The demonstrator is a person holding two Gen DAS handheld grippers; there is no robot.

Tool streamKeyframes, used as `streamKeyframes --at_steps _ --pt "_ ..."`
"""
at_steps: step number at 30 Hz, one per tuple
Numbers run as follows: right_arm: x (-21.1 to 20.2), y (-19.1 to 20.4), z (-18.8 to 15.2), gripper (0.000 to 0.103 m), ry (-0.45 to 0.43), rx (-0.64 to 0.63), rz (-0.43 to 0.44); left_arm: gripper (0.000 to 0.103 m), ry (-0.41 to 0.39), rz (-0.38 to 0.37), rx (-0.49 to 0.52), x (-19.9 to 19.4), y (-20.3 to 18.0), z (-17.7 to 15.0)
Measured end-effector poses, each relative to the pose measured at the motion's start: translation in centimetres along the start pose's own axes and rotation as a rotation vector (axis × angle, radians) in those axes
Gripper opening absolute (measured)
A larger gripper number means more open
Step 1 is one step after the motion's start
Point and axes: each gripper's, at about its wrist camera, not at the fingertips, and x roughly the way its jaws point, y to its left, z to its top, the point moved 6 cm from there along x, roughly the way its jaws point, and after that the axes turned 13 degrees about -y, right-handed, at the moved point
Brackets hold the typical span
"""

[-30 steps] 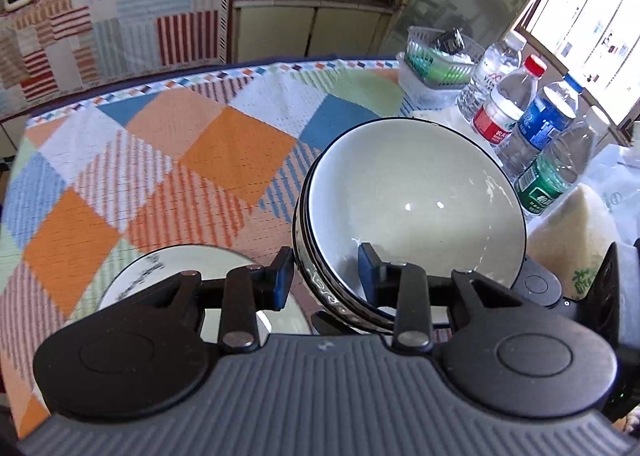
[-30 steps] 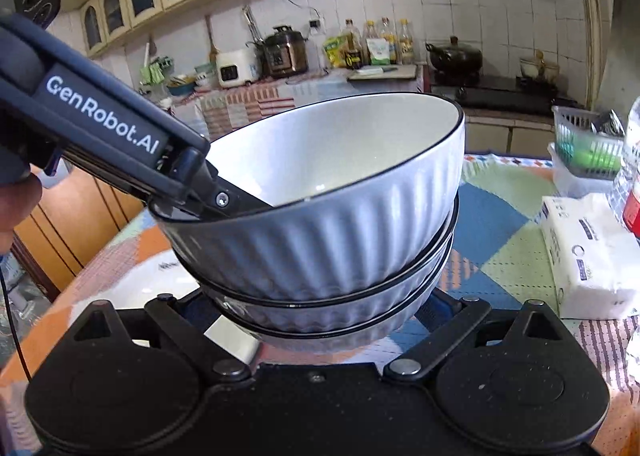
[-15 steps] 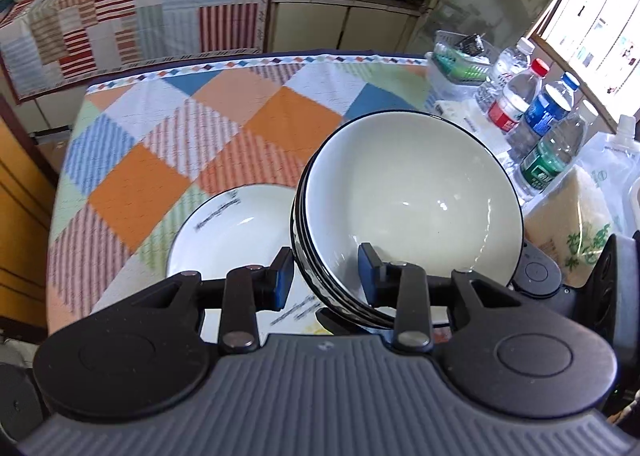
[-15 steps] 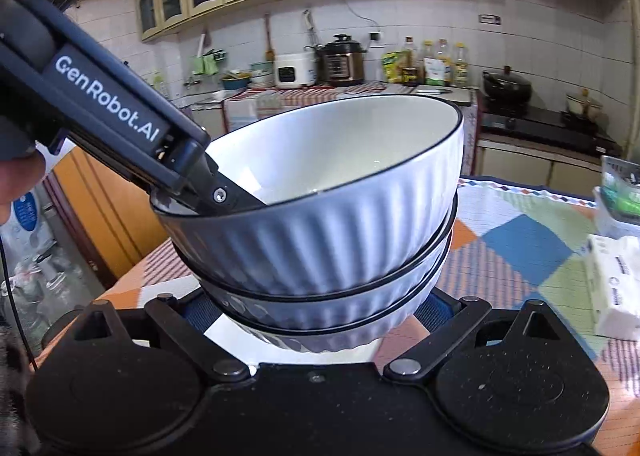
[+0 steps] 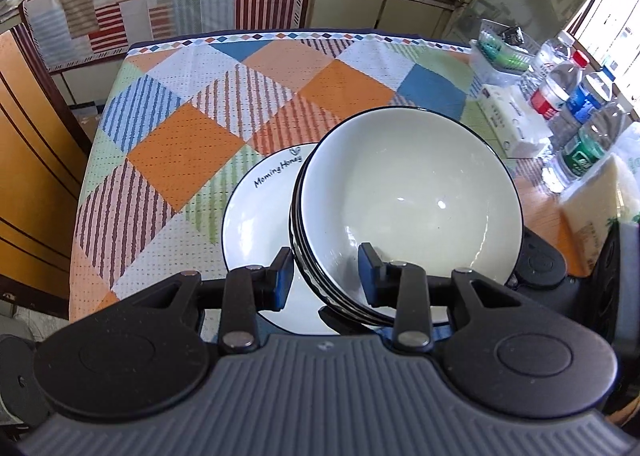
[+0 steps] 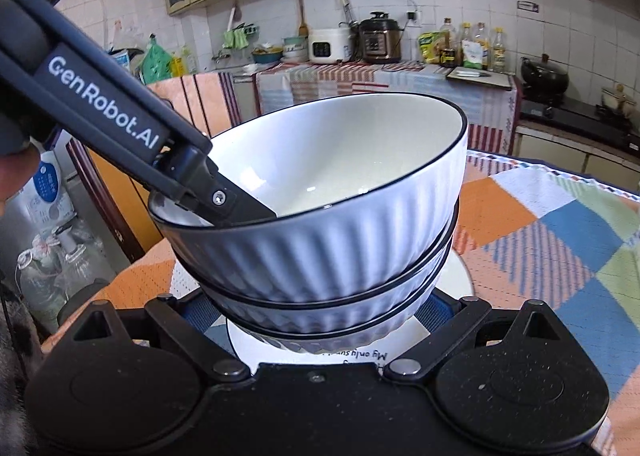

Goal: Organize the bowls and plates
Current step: 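Lift the bowl stack and lower it onto the Morning Honey plate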

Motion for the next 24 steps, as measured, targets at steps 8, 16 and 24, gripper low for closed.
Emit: streamKeyframes --at_steps 8,16,24 --pt "4.1 -0.9 -1.0 0.099 0.045 0.001 0.007 0.033 -0.021 0.023 0.011 3.2 1.4 -0.7" --pt "5.7 -1.3 -2.4 0.099 0.104 -0.02 -0.005 0.033 -0.009 0.002 0.011 5.4 1.8 -1.8" --pt "5.9 -1.4 -3.0 0.099 0.09 -0.027 -0.007 0.033 -0.011 0.0 -0.003 5.8 2.2 -1.9"
